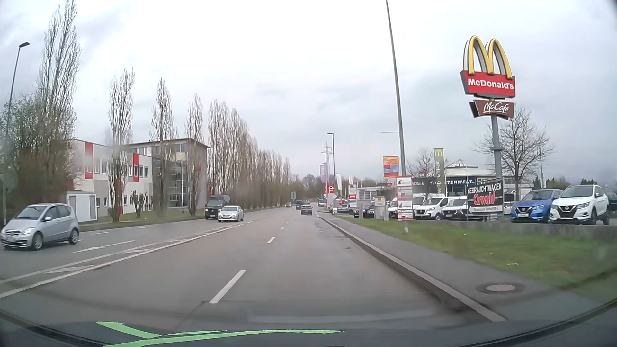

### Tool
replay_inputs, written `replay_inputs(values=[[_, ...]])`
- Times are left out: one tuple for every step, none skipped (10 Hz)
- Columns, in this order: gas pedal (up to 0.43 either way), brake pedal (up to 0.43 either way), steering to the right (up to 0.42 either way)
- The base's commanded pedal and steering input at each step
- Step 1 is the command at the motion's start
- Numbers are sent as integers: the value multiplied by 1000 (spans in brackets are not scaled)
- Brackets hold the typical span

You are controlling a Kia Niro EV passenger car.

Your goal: Follow the waypoints while adhering to traffic rules and regulations

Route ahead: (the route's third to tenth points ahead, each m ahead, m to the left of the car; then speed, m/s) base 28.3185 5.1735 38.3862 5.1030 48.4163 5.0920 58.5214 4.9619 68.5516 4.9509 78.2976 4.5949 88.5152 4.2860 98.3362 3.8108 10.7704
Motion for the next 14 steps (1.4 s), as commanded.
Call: replay_inputs(values=[[87, 0, -1], [87, 0, -2], [87, 0, -6], [87, 0, -8], [79, 0, -8], [79, 0, -7], [79, 0, -7], [79, 0, -7], [79, 0, -7], [79, 0, -7], [79, 0, -6], [79, 0, -5], [87, 0, -5], [87, 0, -3]])
